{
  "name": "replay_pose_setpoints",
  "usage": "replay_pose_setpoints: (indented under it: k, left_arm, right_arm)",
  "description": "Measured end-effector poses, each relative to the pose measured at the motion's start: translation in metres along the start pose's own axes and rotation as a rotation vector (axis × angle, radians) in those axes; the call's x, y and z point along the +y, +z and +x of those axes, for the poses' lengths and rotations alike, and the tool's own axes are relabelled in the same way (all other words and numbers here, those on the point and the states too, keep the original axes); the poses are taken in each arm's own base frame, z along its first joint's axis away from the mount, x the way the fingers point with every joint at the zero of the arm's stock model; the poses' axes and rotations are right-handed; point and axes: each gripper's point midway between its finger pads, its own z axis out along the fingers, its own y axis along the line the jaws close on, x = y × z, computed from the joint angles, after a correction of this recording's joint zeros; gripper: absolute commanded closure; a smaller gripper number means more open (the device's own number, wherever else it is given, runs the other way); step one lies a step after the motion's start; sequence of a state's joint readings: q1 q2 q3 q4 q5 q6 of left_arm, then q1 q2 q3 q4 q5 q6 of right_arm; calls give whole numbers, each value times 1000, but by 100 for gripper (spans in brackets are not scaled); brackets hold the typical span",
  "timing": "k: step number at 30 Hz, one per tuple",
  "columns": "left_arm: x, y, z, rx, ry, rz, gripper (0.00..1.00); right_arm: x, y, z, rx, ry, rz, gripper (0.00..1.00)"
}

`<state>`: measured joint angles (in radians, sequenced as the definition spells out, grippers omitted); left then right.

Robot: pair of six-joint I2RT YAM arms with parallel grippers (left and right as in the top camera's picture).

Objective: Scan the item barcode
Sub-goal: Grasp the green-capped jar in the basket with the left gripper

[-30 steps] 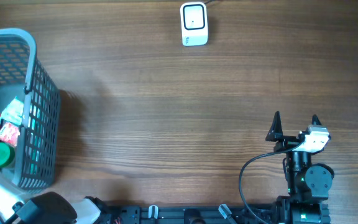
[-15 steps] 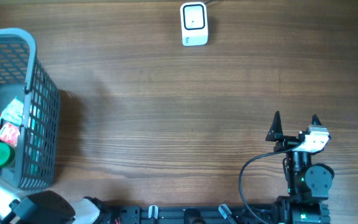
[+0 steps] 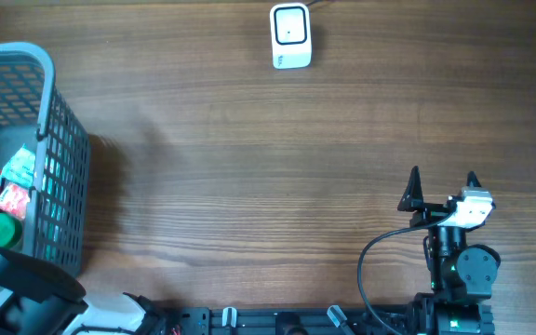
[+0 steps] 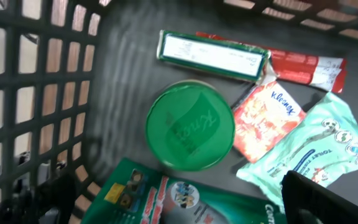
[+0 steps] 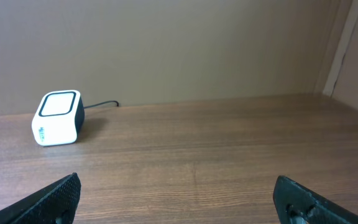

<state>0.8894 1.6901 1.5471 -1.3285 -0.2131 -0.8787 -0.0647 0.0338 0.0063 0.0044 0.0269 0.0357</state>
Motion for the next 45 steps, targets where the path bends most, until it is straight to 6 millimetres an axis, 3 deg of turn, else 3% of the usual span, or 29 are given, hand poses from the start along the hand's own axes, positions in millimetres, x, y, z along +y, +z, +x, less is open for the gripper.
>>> replay_pose_setpoints:
  k: [5,9,19,26,28,30,32,34,41,45]
  left_arm:
    - [-6,14,-1,-15,-8,16,0]
    - [-6,39,4,-18,-8,13,0]
    - [-13,60,6,-37,-15,40,0]
    - [-17,91,11,-4,-3,-6,0]
    - [-16,100,14,12,3,-28,26]
    - [-15,106,16,23,0,-44,36]
    - [-14,106,17,27,-2,-49,60]
    - [-14,105,16,24,-6,-45,73]
    - [-6,98,22,50,2,-75,75]
    - [-4,80,25,102,9,-90,74]
  right_arm:
    - [0,0,0,0,0,0,0]
    - [0,0,0,0,0,0,0]
    - [0,0,0,0,0,0,0]
    - [0,0,0,0,0,0,0]
    - [0,0,0,0,0,0,0]
    - [0,0,0,0,0,0,0]
    - [0,0,0,0,0,0,0]
    - [0,0,0,0,0,0,0]
    - [0,0,0,0,0,0,0]
    - [0,0,0,0,0,0,0]
